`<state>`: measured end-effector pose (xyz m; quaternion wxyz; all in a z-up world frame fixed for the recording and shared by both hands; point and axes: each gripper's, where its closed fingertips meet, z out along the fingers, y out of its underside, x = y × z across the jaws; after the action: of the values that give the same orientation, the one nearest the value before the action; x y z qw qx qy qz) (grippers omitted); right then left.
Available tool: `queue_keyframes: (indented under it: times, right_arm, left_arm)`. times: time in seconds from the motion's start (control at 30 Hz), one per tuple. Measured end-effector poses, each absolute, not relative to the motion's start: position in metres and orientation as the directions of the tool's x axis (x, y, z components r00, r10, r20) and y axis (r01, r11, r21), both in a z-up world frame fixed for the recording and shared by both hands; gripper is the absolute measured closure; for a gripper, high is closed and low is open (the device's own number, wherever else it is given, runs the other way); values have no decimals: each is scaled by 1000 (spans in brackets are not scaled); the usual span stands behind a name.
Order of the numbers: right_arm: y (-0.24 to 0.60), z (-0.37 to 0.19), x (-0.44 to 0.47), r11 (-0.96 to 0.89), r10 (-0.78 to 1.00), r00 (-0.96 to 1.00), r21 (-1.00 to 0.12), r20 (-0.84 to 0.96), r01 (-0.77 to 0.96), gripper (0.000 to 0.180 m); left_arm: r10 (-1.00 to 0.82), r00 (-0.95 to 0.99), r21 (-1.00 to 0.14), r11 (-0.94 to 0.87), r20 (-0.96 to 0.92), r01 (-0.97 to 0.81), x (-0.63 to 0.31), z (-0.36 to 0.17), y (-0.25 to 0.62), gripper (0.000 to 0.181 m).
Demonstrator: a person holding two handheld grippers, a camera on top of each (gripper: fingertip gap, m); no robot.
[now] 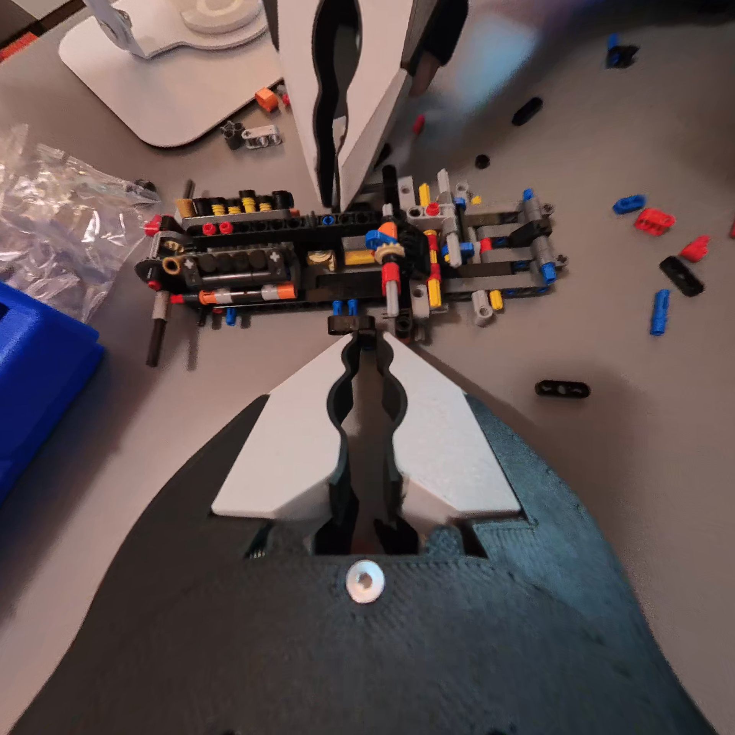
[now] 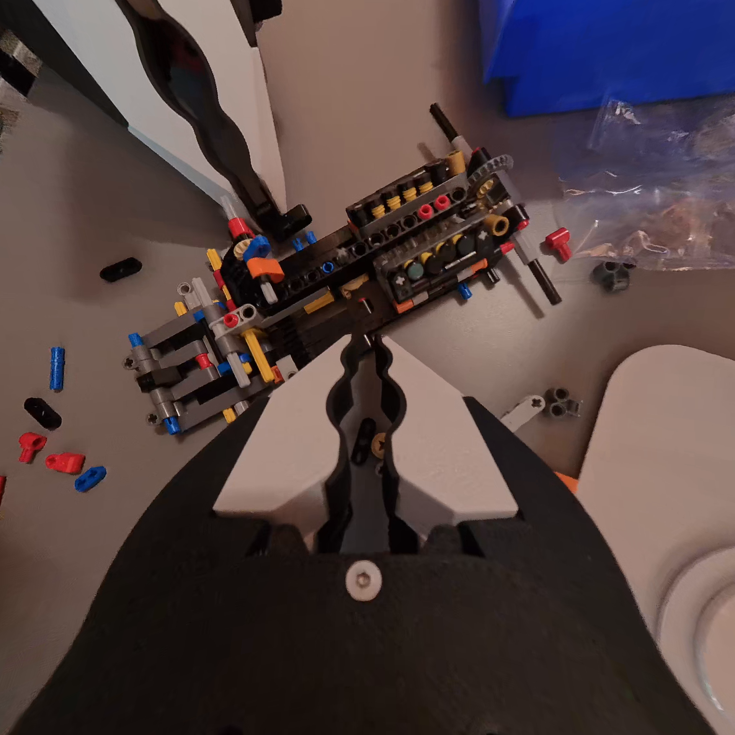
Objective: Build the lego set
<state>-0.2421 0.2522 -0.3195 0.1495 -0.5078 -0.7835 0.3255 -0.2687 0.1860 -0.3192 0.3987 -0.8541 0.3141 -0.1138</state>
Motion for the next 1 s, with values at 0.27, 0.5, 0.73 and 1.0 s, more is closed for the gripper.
queue_keyframes:
  times: [0.27, 0.5, 0.73, 1.0]
  right_arm:
    - [247, -319, -244, 274, 886, -452, -674, -99, 686, 174]
    - [247, -317, -245, 279, 887, -454, -682, -87, 676, 176]
    - [244, -317, -244, 284, 882, -462, -680, -91, 676, 177]
    - [239, -318, -245, 290, 875, -474, -684, -94, 670, 177]
  left_arm:
    - [-626, 780, -754, -517, 11, -405, -266, -319, 190, 175]
    - [-612, 785, -736, -574, 94, -359, -265, -322, 186, 175]
    - [-603, 789, -714, -603, 117, -355, -267, -326, 184, 175]
    - [-606, 790, -733, -579, 92, -358, -267, -323, 187, 175]
